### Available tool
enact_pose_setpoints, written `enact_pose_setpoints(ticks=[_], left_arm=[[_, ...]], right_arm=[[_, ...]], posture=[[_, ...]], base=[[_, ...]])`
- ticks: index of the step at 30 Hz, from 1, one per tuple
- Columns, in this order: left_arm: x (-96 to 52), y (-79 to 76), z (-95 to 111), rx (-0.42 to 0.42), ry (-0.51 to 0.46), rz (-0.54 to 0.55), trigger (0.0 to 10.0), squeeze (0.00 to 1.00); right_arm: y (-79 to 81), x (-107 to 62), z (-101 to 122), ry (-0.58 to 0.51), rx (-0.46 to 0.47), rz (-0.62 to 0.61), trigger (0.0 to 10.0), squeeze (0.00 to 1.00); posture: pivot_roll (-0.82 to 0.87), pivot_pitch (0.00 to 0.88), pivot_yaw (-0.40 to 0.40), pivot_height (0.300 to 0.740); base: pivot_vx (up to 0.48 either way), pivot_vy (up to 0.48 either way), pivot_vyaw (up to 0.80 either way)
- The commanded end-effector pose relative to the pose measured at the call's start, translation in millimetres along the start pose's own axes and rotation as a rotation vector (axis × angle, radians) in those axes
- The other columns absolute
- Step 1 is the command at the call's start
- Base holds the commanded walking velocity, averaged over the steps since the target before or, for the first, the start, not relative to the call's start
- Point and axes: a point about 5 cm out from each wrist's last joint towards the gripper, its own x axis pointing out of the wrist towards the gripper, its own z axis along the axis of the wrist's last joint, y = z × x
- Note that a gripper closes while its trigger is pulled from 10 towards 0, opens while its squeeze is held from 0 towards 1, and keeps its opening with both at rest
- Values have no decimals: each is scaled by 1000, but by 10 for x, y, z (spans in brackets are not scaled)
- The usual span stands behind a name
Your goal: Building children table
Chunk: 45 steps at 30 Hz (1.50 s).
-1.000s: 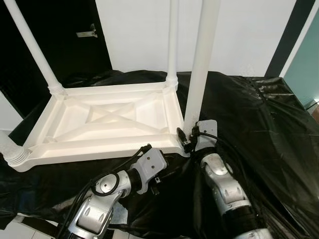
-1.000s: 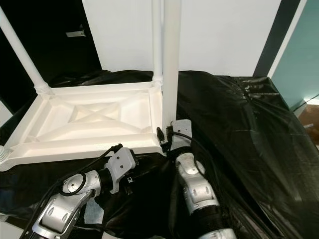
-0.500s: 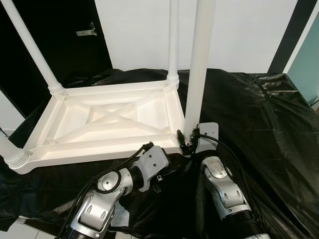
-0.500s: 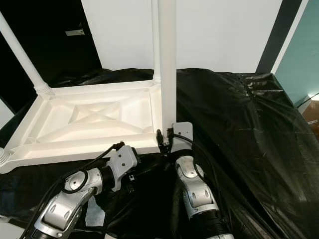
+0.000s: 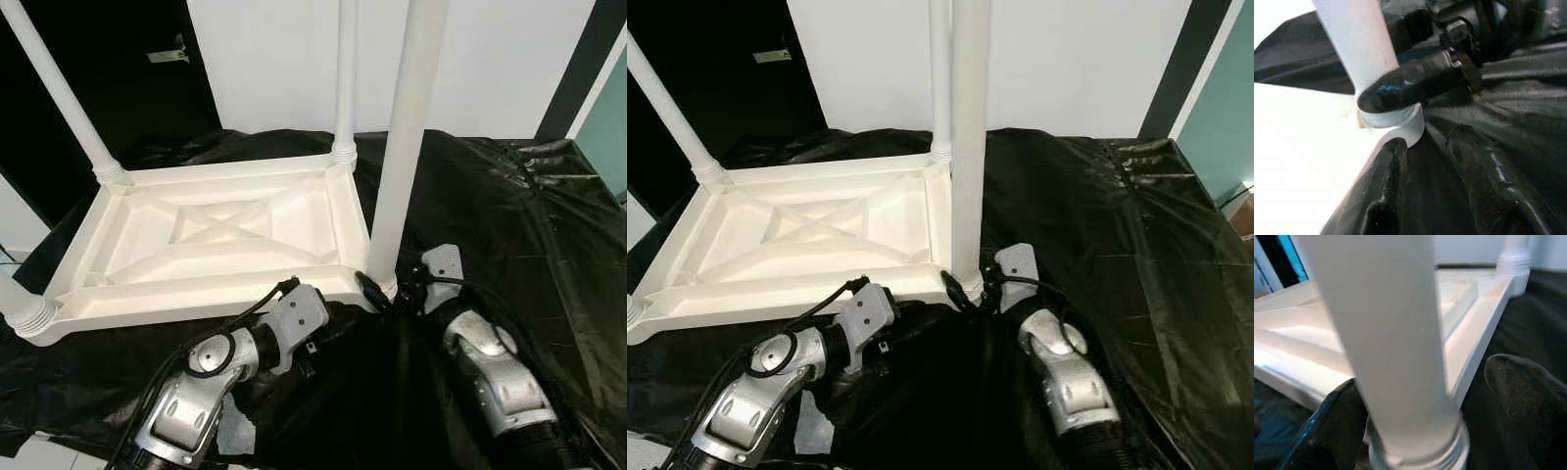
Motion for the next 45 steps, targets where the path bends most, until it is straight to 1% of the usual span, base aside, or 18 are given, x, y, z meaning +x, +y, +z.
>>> enact_pose_setpoints(ticks=[1,6,9,10,11,12,14,15,23,25,28,29,31,32,37,42,44,45], left_arm=[[-10,25,0,5,3,20,10000,0],[-14,-19,-1,-6,-3,36,10000,0],[-16,-27,-1,-11,-5,42,10000,0],[-14,-38,0,-14,-7,48,10000,0],[-14,-38,0,-14,-7,48,10000,0],[-12,-47,-1,-18,-8,56,10000,0],[-12,-47,-1,-18,-8,56,10000,0],[-12,-57,2,-22,-11,64,10000,0],[8,-115,-3,-37,-16,71,10000,0],[19,-126,6,-43,-22,73,10000,0],[17,-124,5,-44,-24,73,10000,0],[23,-123,-2,-44,-23,72,10000,0],[27,-123,-7,-44,-22,73,10000,0],[45,-119,2,-46,-26,73,10000,0],[83,-130,32,-45,-39,54,10000,0],[79,-129,33,-34,-37,36,10000,0],[62,-87,35,-24,-32,35,10000,0],[62,-87,35,-24,-32,35,10000,0]], right_arm=[[-6,28,24,-20,3,40,10000,0],[-8,211,66,12,-46,213,10000,0],[-4,243,62,24,-49,247,10000,0],[4,274,55,34,-54,282,8745,0],[4,274,55,34,-54,282,8745,0],[7,303,44,43,-64,313,3725,0],[7,303,44,43,-64,313,3725,0],[13,328,37,53,-68,340,0,0],[-23,329,-4,81,-75,350,0,0],[-53,295,-55,124,-89,244,0,0],[-20,274,-56,127,-76,170,0,0],[8,267,-56,122,-55,139,4157,0],[25,263,-57,120,-42,121,4157,0],[77,252,-72,121,-31,76,10000,0],[201,237,-115,123,3,-101,10000,0],[265,220,-126,127,26,-207,10000,0],[289,169,-131,120,60,-362,10000,0],[289,169,-131,120,60,-362,10000,0]], posture=[[-40,0,-2,740],[-8,0,-40,740],[-2,0,-45,740],[9,0,-58,740],[9,0,-58,740],[18,0,-67,740],[18,0,-67,740],[21,0,-72,740],[13,0,-91,740],[-6,0,-101,740],[-20,0,-100,740],[-25,0,-98,740],[-25,0,-98,740],[-36,0,-84,740],[-49,0,-68,740],[-53,0,-53,740],[-49,0,-47,740],[-49,0,-47,740]], base=[[0,0,0],[0,0,0],[0,0,0],[0,0,0],[0,0,0],[0,0,0],[0,0,0],[0,0,0],[0,0,0],[0,0,0],[0,0,0],[0,0,0],[0,0,0],[0,0,0],[0,0,0],[0,0,0],[0,0,0],[0,0,0]])
